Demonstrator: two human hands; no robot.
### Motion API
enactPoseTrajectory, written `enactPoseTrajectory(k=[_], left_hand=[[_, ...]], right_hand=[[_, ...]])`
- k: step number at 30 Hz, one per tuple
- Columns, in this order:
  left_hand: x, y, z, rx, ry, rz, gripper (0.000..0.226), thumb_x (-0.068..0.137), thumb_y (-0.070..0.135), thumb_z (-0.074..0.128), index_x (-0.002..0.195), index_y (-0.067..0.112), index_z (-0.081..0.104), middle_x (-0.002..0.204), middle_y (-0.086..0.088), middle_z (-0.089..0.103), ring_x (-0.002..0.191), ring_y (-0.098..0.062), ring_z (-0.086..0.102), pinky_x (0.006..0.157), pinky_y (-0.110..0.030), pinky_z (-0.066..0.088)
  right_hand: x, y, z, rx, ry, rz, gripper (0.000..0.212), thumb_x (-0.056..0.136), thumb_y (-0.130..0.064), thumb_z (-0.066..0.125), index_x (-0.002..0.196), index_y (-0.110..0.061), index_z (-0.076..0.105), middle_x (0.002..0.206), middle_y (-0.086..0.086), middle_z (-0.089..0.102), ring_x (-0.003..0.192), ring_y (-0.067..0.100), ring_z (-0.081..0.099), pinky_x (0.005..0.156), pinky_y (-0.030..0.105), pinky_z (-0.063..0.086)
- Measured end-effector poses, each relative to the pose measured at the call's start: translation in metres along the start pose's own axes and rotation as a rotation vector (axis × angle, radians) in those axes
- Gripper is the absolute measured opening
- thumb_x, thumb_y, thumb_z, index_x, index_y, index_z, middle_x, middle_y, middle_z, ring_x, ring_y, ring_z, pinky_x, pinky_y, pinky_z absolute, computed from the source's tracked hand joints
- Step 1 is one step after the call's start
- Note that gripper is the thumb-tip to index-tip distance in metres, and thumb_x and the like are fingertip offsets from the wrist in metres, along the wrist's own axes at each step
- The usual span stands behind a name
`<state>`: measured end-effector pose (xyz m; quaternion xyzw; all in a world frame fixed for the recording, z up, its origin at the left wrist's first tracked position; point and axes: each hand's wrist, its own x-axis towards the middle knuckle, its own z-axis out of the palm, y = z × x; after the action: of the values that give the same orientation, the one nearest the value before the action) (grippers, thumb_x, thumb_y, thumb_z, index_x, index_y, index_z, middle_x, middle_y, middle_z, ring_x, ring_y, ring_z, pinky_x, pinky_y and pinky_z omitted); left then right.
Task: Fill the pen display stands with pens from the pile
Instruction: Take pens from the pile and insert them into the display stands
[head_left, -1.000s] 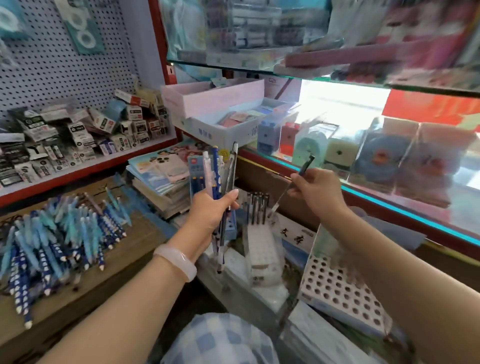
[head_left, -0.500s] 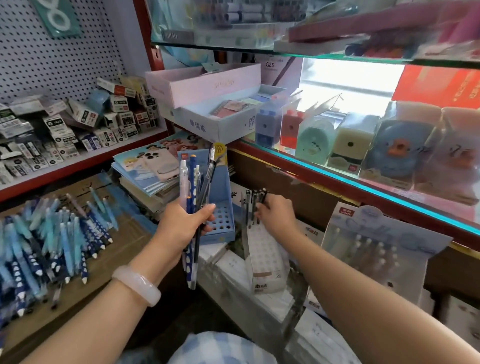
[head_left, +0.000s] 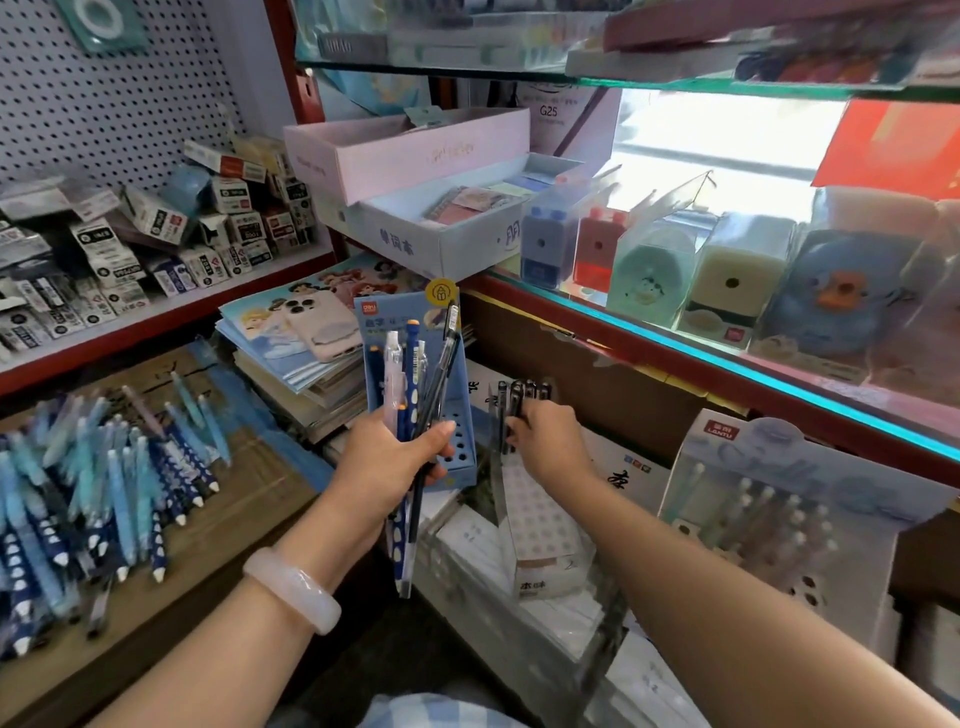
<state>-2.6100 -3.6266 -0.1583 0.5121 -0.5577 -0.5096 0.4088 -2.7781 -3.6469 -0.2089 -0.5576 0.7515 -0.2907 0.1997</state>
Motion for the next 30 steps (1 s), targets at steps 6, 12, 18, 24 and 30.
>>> enactPoseTrajectory(k=[6, 12, 18, 24, 30], left_hand=[[-0.001, 0.000, 0.003, -0.029, -0.012, 0.004, 0.005, 0.085, 0.014, 0.065, 0.082, 0.013, 0.061, 0.056, 0.003, 0.064, 0.045, -0.005, 0.058, 0.047, -0.015, 0.049], [-0.002, -0.002, 0.002, -0.058, -0.028, -0.028, 0.006, 0.084, 0.013, 0.066, 0.086, 0.010, 0.062, 0.059, 0.001, 0.064, 0.046, -0.005, 0.058, 0.049, -0.016, 0.050], [-0.005, -0.003, 0.003, -0.075, -0.112, -0.033, 0.005, 0.085, 0.011, 0.065, 0.081, 0.011, 0.062, 0.058, 0.001, 0.064, 0.047, -0.006, 0.058, 0.047, -0.017, 0.047], [-0.010, -0.003, 0.006, -0.061, -0.198, -0.055, 0.005, 0.085, 0.012, 0.064, 0.082, 0.013, 0.060, 0.055, 0.002, 0.064, 0.048, -0.008, 0.057, 0.048, -0.020, 0.045], [-0.010, -0.004, 0.007, -0.127, -0.171, -0.067, 0.008, 0.085, 0.014, 0.064, 0.078, 0.012, 0.061, 0.055, 0.001, 0.065, 0.045, -0.010, 0.056, 0.045, -0.020, 0.045]], right_hand=[[-0.001, -0.002, 0.016, -0.163, -0.037, 0.050, 0.026, 0.099, -0.022, 0.043, 0.102, -0.004, 0.062, 0.099, 0.016, 0.066, 0.101, 0.027, 0.059, 0.094, 0.036, 0.046], [-0.007, 0.004, 0.011, -0.033, 0.027, 0.111, 0.024, 0.096, -0.024, 0.051, 0.095, -0.005, 0.065, 0.093, 0.014, 0.067, 0.077, 0.022, 0.058, 0.066, 0.026, 0.041], [-0.025, -0.035, -0.027, 0.548, 0.055, -0.054, 0.018, 0.096, -0.025, 0.051, 0.090, -0.018, 0.067, 0.078, 0.001, 0.069, 0.069, 0.009, 0.064, 0.064, 0.018, 0.055], [-0.026, -0.055, -0.038, 0.904, -0.098, 0.086, 0.024, 0.097, -0.027, 0.050, 0.084, -0.016, 0.066, 0.069, -0.001, 0.060, 0.059, 0.004, 0.055, 0.058, 0.017, 0.047], [-0.024, -0.057, -0.054, 0.928, -0.044, 0.108, 0.018, 0.095, -0.023, 0.053, 0.098, -0.010, 0.065, 0.078, 0.005, 0.062, 0.062, 0.006, 0.054, 0.063, 0.019, 0.050]])
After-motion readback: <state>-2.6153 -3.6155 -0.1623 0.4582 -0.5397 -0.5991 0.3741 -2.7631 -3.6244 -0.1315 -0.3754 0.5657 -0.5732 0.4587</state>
